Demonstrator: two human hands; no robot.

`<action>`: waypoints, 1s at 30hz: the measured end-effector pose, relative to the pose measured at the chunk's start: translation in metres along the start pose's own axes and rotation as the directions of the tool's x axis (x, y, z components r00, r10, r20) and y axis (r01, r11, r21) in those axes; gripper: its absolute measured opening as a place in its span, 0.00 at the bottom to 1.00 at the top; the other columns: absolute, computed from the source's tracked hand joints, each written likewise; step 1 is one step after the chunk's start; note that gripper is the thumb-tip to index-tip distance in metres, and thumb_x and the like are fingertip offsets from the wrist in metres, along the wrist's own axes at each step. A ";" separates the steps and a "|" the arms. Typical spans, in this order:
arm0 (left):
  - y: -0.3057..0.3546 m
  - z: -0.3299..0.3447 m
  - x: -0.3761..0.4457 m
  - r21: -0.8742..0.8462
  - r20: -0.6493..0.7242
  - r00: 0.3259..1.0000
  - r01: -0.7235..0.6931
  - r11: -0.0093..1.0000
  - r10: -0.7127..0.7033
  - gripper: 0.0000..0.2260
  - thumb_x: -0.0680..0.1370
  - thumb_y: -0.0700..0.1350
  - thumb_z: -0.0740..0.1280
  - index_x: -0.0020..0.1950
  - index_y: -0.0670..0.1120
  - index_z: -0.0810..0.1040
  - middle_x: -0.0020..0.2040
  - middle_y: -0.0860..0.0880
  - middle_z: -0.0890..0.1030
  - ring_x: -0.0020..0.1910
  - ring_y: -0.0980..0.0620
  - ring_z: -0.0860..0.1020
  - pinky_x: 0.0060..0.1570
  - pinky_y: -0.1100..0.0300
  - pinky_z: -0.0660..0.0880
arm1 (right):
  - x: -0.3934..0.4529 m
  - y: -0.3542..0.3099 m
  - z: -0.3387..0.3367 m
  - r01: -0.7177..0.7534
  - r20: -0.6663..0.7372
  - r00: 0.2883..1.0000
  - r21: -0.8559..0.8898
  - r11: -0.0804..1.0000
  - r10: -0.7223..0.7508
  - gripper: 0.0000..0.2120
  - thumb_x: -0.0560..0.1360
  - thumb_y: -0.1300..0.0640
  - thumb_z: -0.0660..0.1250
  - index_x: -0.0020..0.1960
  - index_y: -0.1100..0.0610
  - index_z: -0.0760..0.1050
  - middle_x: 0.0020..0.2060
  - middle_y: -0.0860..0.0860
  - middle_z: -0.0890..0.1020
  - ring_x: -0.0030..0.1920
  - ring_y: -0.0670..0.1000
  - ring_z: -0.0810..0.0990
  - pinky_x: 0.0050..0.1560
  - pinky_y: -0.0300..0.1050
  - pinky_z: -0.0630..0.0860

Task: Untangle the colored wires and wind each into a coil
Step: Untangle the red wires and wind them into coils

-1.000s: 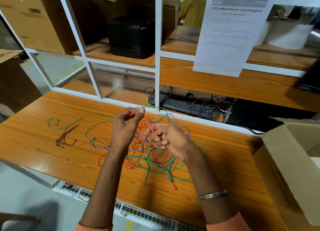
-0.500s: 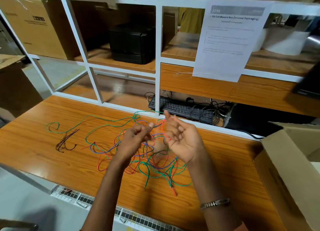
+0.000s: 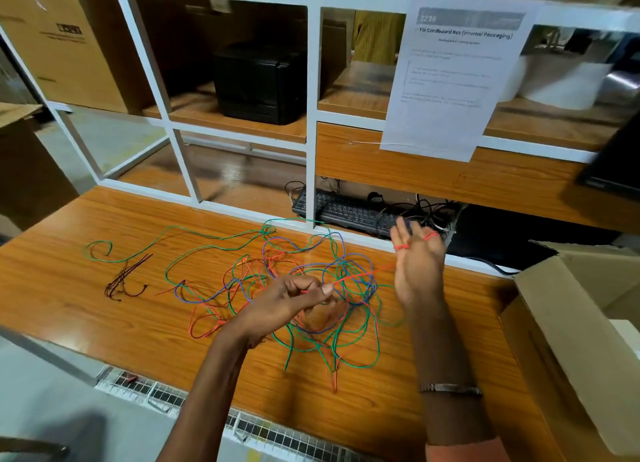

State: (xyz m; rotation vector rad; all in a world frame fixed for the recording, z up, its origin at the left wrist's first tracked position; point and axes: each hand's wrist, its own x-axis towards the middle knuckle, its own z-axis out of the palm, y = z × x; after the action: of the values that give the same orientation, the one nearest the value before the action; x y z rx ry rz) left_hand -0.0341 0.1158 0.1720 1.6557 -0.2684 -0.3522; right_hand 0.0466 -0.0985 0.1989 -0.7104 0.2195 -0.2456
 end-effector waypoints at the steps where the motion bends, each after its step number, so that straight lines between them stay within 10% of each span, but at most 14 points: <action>1: 0.007 0.000 0.000 0.013 -0.012 0.998 -0.055 0.998 0.055 0.25 0.81 0.53 0.70 0.39 0.31 0.73 0.47 0.29 0.79 0.51 0.42 0.81 0.53 0.54 0.70 | -0.002 0.006 -0.002 0.029 -0.030 0.999 -0.140 0.990 -0.033 0.28 0.82 0.77 0.46 0.81 0.66 0.50 0.81 0.63 0.55 0.77 0.62 0.66 0.75 0.56 0.67; 8: 0.026 -0.006 0.015 0.085 -0.332 0.897 -0.281 0.956 0.293 0.09 0.83 0.39 0.68 0.44 0.38 0.81 0.58 0.39 0.82 0.57 0.54 0.80 0.58 0.62 0.74 | -0.030 0.054 -0.017 -0.097 0.048 0.963 -0.857 0.505 0.265 0.35 0.73 0.60 0.59 0.79 0.57 0.55 0.76 0.63 0.67 0.73 0.58 0.71 0.71 0.59 0.71; 11: 0.018 -0.007 0.025 0.053 -0.517 0.797 -0.332 0.942 0.311 0.05 0.82 0.39 0.70 0.47 0.44 0.84 0.56 0.40 0.84 0.55 0.52 0.81 0.56 0.59 0.77 | -0.048 0.064 -0.010 -0.112 0.120 0.878 -0.890 0.442 0.464 0.24 0.81 0.65 0.58 0.76 0.59 0.57 0.61 0.56 0.80 0.52 0.47 0.85 0.57 0.57 0.81; 15: 0.006 -0.015 0.030 0.046 -0.668 0.687 -0.346 0.937 0.286 0.03 0.81 0.42 0.72 0.51 0.44 0.85 0.50 0.42 0.85 0.48 0.54 0.83 0.53 0.57 0.79 | -0.064 0.062 0.007 -0.275 0.217 0.773 -0.732 0.623 0.597 0.23 0.72 0.73 0.50 0.65 0.69 0.70 0.39 0.61 0.83 0.24 0.49 0.71 0.24 0.39 0.63; 18: 0.001 -0.021 0.029 0.025 -0.699 0.666 -0.340 0.940 0.259 0.01 0.78 0.42 0.75 0.49 0.46 0.86 0.52 0.44 0.85 0.50 0.53 0.83 0.56 0.55 0.80 | -0.066 0.054 0.014 -0.425 0.249 0.730 -0.562 0.709 0.636 0.25 0.63 0.64 0.54 0.54 0.71 0.80 0.26 0.55 0.70 0.20 0.46 0.59 0.22 0.38 0.51; 25: -0.005 -0.012 0.028 -0.103 -0.626 0.773 -0.217 0.971 0.106 0.16 0.77 0.49 0.75 0.47 0.34 0.84 0.46 0.45 0.86 0.45 0.56 0.83 0.52 0.58 0.76 | -0.071 0.039 0.019 -0.709 0.442 0.275 -0.506 0.491 0.854 0.27 0.80 0.39 0.59 0.38 0.61 0.76 0.21 0.46 0.52 0.19 0.46 0.48 0.23 0.38 0.46; 30: -0.013 -0.002 0.018 -0.262 -0.342 0.938 -0.047 0.964 -0.047 0.22 0.81 0.57 0.64 0.37 0.40 0.73 0.46 0.48 0.87 0.43 0.51 0.87 0.46 0.57 0.81 | -0.049 0.017 0.012 -0.770 0.691 0.428 -0.058 0.635 0.583 0.20 0.85 0.48 0.56 0.48 0.60 0.80 0.22 0.45 0.57 0.20 0.45 0.54 0.21 0.39 0.52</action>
State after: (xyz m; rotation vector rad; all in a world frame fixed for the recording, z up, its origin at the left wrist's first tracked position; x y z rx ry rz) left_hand -0.0174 0.1121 0.1582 1.4199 0.0441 -0.0857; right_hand 0.0059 -0.0638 0.2023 -0.3364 -0.2244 0.7879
